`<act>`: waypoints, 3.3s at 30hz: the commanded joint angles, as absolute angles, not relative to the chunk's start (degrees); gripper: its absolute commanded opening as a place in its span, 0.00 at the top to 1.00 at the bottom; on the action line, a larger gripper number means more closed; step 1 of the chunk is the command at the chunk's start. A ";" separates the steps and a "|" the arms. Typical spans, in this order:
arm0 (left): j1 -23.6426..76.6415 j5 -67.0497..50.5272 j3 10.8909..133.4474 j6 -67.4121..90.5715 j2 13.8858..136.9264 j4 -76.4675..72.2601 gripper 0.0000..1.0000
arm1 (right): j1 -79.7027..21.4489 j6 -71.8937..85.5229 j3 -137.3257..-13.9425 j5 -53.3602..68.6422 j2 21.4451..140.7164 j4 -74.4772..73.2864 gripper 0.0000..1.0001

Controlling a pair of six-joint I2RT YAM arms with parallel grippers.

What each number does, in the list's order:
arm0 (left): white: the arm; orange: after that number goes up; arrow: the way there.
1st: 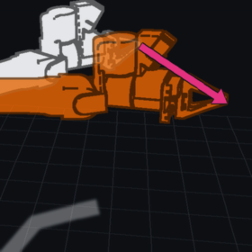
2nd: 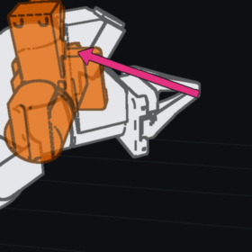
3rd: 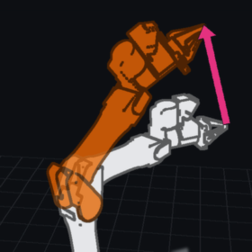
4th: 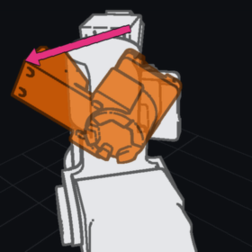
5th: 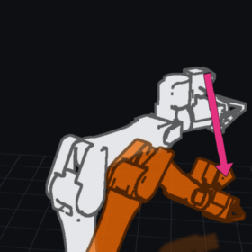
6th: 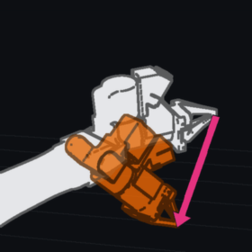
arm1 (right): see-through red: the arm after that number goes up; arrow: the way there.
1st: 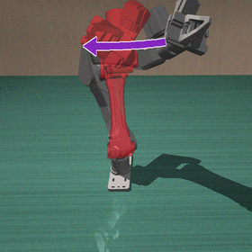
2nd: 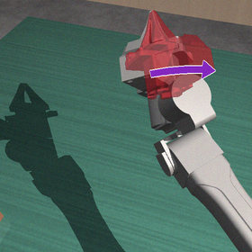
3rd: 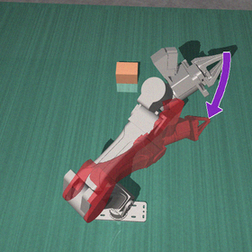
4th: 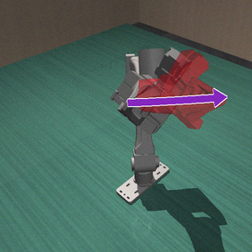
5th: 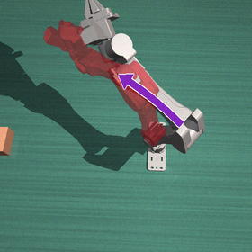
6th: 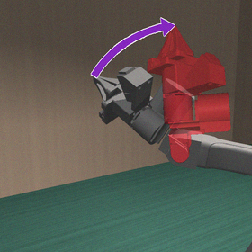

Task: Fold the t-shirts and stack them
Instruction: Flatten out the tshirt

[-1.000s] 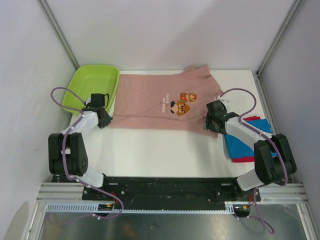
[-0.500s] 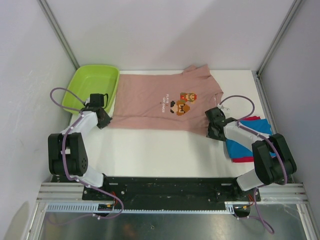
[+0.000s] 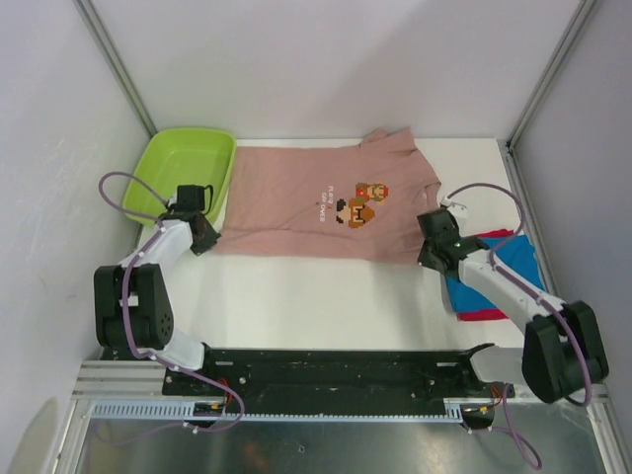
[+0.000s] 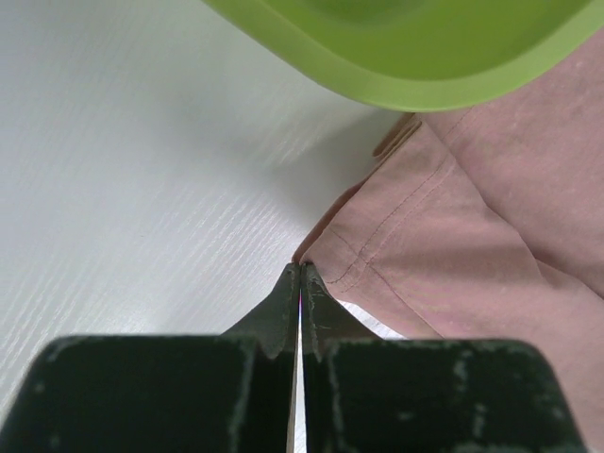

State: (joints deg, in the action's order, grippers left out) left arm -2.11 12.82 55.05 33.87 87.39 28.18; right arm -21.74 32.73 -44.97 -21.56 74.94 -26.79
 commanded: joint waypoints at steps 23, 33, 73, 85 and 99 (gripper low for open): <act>-1.04 12.08 67.22 33.49 94.90 29.11 1.00 | -5.47 28.86 -78.46 -5.34 104.25 -18.84 0.57; -0.57 11.87 66.30 33.75 94.78 28.52 1.00 | -7.29 28.55 -68.77 -8.03 90.65 -29.18 0.46; -0.53 14.74 58.12 33.90 88.24 28.45 1.00 | -6.05 31.63 -51.15 -3.09 73.60 -32.26 1.00; -0.53 15.92 52.16 35.22 82.82 29.76 1.00 | -8.18 35.32 -48.27 -0.95 53.18 -52.47 1.00; -0.53 15.94 50.42 34.31 82.85 30.29 1.00 | -13.23 39.70 -43.22 2.05 47.36 -58.70 1.00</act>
